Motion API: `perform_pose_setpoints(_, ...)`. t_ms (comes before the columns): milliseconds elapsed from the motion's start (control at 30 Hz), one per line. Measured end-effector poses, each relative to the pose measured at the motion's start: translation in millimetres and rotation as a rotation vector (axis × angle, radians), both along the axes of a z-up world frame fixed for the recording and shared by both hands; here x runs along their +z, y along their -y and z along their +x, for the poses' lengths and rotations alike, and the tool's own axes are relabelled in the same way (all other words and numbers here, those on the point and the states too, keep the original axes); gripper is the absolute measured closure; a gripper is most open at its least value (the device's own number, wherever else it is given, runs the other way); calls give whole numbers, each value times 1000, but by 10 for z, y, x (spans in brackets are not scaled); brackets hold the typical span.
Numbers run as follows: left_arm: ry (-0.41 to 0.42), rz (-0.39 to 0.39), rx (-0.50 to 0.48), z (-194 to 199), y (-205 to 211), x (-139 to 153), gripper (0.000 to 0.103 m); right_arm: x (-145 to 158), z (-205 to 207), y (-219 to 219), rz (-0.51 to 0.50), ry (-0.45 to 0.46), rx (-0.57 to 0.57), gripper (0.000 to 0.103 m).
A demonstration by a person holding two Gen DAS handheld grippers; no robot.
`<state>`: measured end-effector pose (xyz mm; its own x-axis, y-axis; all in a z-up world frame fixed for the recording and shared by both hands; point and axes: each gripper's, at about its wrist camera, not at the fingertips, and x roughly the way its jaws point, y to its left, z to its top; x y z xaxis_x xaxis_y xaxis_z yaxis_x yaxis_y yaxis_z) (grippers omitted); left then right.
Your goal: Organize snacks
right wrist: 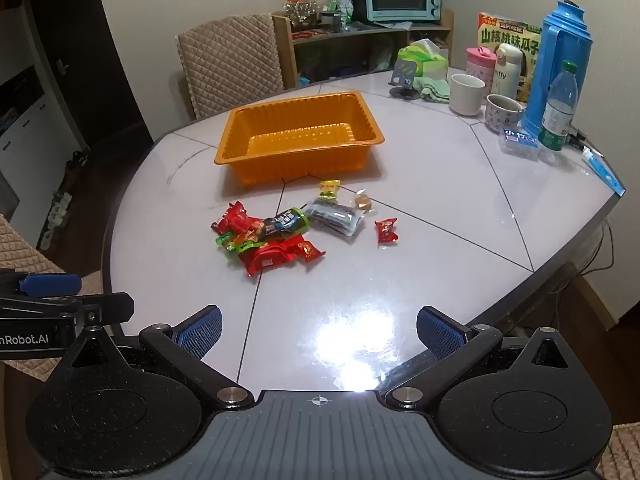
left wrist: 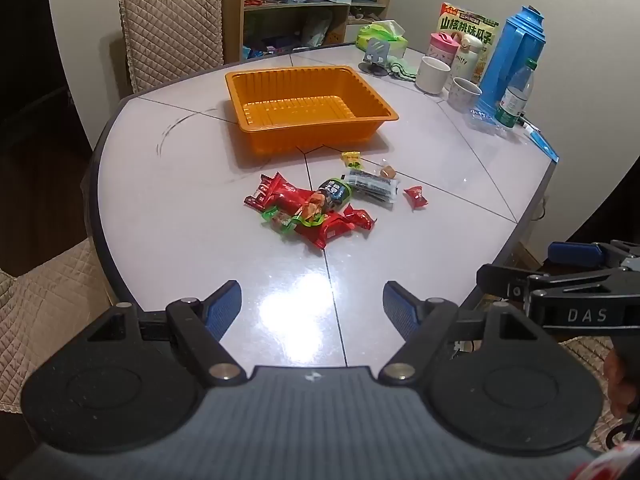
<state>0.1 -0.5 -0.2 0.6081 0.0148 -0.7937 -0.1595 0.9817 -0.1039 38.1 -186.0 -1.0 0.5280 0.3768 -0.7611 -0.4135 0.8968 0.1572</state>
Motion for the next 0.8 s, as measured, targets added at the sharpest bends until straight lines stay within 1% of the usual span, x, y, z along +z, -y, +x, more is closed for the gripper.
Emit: perform_pose_setpoints(800, 5, -4, 0, -13, 27, -19, 27, -5, -2, 28, 9, 1, -1, 0)
